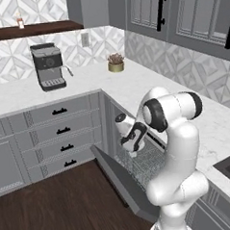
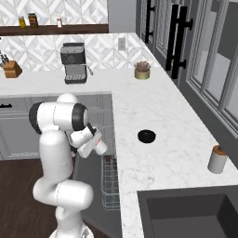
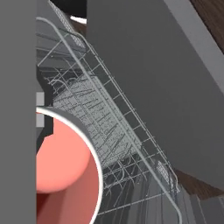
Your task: Pick up the cup and bowl from the counter, place them in the dishwasher, and close the dishwasher door.
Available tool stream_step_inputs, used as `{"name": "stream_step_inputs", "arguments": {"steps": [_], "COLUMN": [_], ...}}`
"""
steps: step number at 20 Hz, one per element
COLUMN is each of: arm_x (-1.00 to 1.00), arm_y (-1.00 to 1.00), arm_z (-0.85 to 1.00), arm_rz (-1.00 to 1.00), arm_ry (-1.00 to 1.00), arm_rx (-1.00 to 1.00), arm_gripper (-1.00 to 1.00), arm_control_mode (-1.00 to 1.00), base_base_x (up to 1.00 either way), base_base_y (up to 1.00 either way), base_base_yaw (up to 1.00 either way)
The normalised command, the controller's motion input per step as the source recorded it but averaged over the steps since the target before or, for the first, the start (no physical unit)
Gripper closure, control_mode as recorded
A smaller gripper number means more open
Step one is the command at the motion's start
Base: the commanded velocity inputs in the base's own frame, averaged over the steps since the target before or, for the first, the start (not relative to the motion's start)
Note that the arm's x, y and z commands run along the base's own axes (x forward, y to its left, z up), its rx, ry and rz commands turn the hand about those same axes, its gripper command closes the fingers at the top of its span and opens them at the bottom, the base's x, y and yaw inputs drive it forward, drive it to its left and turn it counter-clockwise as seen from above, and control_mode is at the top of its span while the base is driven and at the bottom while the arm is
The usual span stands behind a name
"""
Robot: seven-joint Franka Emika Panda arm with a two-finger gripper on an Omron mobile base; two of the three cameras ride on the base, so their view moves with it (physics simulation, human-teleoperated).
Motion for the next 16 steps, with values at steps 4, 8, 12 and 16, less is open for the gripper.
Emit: {"name": "stream_step_inputs", "arguments": {"steps": [4, 8, 12, 16], "arm_x": [0.42, 0.44, 0.58, 0.54], "arm_y": [-0.37, -0.06, 0.04, -0.03], "arm_z": [-0.47, -0.50, -0.46, -0.33], "arm_rz": [0.14, 0.08, 0.01, 0.00], "arm_ry": [0.00, 0.00, 0.00, 0.06], "arm_rx": [0.00, -0.05, -0.10, -0.04], "arm_gripper": [1.00, 1.00, 1.00, 1.00], "arm_control_mode": [-1.00, -1.00, -1.00, -1.00], "base_base_x": [0.00, 0.00, 0.00, 0.00], "base_base_y": [0.00, 0.00, 0.00, 0.00], "base_base_yaw": [0.00, 0.00, 0.00, 0.00]}}
